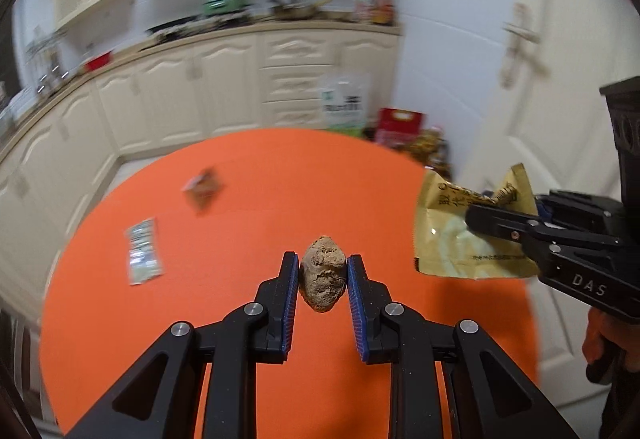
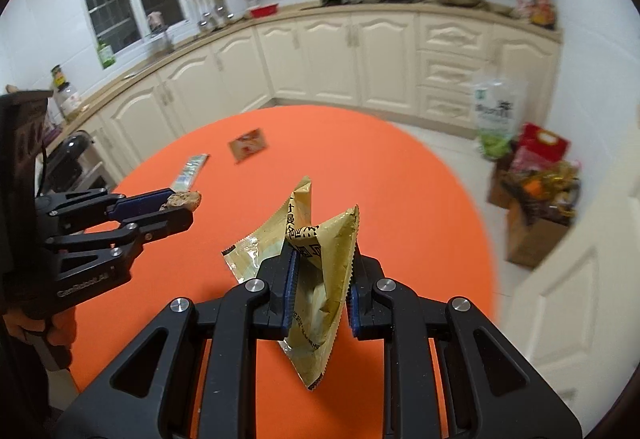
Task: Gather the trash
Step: 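Carry the gold wrapper and lump to the wastebasket and release them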
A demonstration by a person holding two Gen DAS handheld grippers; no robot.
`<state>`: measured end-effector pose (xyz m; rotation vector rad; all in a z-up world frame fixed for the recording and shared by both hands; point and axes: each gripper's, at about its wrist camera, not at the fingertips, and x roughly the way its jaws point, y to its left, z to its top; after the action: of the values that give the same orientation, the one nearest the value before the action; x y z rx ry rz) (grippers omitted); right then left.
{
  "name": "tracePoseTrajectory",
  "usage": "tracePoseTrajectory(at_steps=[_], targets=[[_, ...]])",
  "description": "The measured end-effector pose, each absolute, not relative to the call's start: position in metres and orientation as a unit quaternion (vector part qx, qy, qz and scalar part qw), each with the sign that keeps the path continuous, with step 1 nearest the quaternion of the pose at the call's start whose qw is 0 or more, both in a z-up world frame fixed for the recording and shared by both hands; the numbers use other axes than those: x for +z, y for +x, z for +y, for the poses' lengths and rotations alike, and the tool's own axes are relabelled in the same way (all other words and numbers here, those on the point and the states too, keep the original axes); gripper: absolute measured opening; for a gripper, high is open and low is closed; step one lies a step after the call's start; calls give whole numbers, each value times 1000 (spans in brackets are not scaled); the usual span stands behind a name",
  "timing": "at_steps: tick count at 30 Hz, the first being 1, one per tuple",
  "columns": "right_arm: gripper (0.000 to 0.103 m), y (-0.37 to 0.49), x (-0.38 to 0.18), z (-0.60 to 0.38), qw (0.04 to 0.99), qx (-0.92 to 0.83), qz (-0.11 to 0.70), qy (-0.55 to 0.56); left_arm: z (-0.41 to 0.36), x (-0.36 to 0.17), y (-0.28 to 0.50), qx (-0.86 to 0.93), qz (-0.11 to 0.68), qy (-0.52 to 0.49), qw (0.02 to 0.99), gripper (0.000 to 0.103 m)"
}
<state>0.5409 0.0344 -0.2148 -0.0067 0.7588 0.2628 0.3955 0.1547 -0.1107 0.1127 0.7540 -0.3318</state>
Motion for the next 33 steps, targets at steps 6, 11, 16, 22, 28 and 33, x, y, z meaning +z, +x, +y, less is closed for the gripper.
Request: tracePoseTrajectory(at_steps=[6, 11, 16, 22, 28, 33], targets=[[20, 462, -195, -29, 933, 41, 356, -38, 62, -104, 359, -245, 355, 81, 898, 20], [20, 405, -201, -76, 927, -33, 368, -64, -13, -119, 339, -302, 360, 129, 873, 20], [20, 378, -230, -115, 909, -80, 405, -62, -76, -149, 348, -321, 387, 172, 847, 21], [19, 370, -266, -147, 896, -102, 432, -31, -136, -183, 375, -305, 425, 205, 827, 23], [20, 377, -300, -169, 886, -101, 453, -2, -165, -198, 412, -295, 437, 208, 824, 53], [21, 384, -324, -183, 880, -95, 466, 21, -164, -193, 418, -287, 434, 191, 832, 53]])
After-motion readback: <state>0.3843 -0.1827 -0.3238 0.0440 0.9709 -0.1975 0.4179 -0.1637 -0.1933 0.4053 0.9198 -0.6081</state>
